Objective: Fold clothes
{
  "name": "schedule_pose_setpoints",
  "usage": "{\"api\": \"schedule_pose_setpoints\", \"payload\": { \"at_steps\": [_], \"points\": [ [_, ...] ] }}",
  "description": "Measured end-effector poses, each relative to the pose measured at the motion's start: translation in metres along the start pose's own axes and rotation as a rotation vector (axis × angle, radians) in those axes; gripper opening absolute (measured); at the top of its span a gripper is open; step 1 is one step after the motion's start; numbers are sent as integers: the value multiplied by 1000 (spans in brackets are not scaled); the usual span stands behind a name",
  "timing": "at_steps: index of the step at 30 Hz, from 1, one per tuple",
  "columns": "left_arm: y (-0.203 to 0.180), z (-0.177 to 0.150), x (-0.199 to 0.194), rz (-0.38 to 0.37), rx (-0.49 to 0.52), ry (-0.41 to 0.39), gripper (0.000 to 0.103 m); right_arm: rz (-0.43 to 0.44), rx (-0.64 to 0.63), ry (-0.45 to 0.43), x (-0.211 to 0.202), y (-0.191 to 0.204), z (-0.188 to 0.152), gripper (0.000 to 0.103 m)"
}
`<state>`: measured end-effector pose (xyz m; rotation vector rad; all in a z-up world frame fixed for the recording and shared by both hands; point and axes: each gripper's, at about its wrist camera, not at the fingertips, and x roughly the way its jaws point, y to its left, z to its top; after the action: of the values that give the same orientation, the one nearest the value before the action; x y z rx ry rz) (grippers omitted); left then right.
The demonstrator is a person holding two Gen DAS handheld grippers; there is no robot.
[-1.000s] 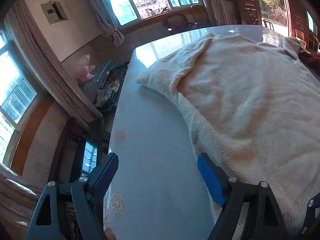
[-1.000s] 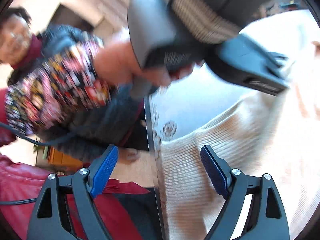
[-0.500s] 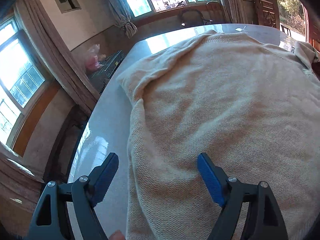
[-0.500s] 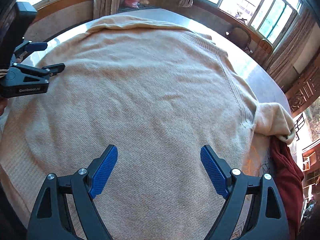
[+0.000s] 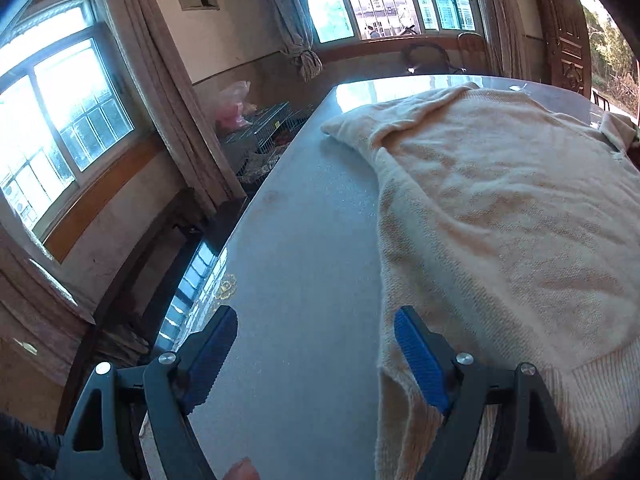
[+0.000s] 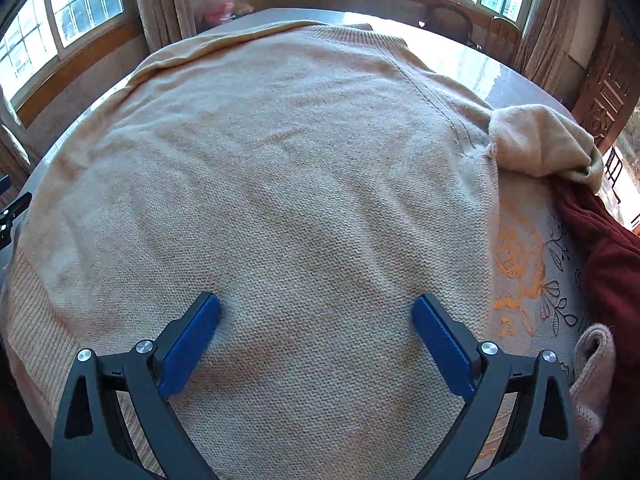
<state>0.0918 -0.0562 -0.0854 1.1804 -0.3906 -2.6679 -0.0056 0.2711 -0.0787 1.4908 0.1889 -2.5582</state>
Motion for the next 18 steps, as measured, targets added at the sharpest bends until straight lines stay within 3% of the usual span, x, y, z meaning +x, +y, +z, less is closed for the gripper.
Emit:
{"api": "schedule_pose_setpoints", "payload": {
  "at_steps": [3, 7, 13, 18],
  "points": [
    [-11, -11, -1, 94, 80, -12, 83, 0, 0, 3, -1, 1, 0, 100],
    [-34, -19, -7, 244, 282, -73, 82, -2, -2, 12, 2, 4, 0, 100],
    [1, -32, -4, 267, 170, -24, 81, -2, -4, 11, 3, 4, 1, 100],
    [8, -25, -8, 217, 182, 3, 80, 2, -11, 20, 5, 4, 4, 100]
  ]
}}
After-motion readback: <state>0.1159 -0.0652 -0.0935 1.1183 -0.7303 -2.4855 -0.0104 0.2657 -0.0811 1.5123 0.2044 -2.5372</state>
